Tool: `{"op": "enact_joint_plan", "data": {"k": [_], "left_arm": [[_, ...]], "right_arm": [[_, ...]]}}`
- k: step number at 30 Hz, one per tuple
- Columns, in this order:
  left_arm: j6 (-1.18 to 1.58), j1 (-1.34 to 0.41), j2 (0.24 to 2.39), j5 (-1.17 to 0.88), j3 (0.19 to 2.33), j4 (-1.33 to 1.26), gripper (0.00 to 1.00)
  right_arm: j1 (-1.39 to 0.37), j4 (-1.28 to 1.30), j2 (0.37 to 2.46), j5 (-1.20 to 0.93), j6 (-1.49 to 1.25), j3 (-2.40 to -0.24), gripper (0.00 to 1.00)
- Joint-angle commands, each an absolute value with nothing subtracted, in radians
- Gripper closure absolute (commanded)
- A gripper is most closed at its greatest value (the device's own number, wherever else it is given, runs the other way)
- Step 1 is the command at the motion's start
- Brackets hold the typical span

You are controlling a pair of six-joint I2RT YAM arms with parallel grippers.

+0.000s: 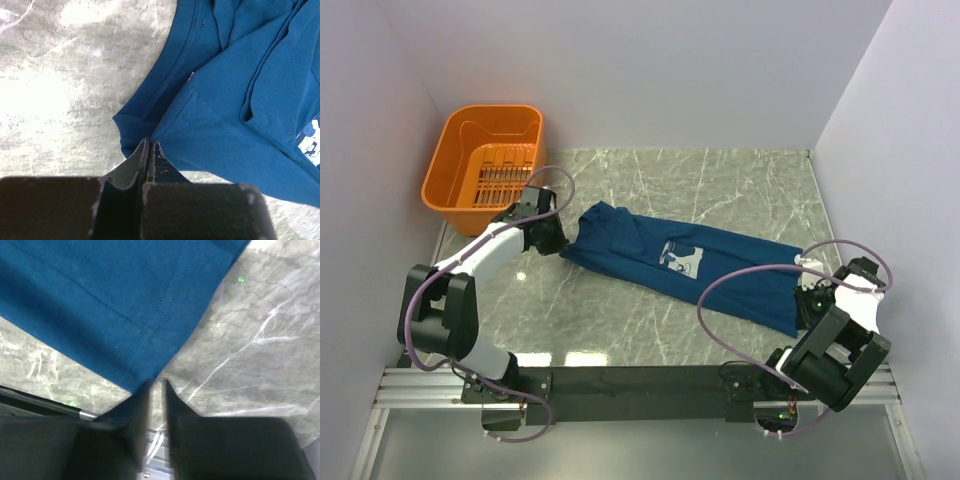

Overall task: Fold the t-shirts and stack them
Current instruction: Fold the tshirt

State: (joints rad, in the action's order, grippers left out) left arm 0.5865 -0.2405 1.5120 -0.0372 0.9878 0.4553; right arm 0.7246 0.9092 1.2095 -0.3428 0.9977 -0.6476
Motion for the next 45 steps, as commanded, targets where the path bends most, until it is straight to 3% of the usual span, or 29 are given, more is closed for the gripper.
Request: {"op": "enact_joint_plan", "data": {"k": [1, 2, 5, 8, 11, 18, 26, 34, 45], "left_arm": [[0.565, -0.232, 1.516, -0.04, 1.008, 0.448, 0.96], [0.565, -0.233, 1.514, -0.04, 1.009, 0.449, 0.82], [0.563, -0.233, 1.494, -0.038, 1.015, 0.456, 0.53], [0.557, -0.233, 1.459, -0.055, 1.022, 0.459, 0.38], [0.551, -0.233, 1.41, -0.06, 1.026, 0.46, 0.3], [0.509, -0.233, 1.218, -0.063, 0.977, 0.399, 0.19], [0.514, -0.232, 1.006, 0.063, 0.861, 0.324, 0.06], [0.529, -0.229, 0.858, 0.19, 0.776, 0.367, 0.07], [0.529, -0.23, 0.704, 0.245, 0.752, 0.351, 0.06]], "right_arm": [[0.73, 0.88, 1.21, -0.348, 1.008, -0.673, 0.69], [0.73, 0.89, 1.206, -0.357, 1.008, -0.69, 0.67], [0.718, 0.922, 1.192, -0.391, 0.994, -0.742, 0.57], [0.635, 0.946, 1.178, -0.393, 0.951, -0.793, 0.55], [0.444, 0.931, 1.166, -0.384, 0.873, -0.83, 0.55], [-0.079, 0.833, 1.241, -0.433, 0.735, -1.023, 0.55], [-0.618, 0.624, 1.578, -0.249, 0.559, -1.34, 0.54], [-0.788, 0.632, 2.0, -0.106, 0.433, -1.682, 0.54], [-0.836, 0.676, 2.158, -0.048, 0.396, -1.822, 0.51]]}}
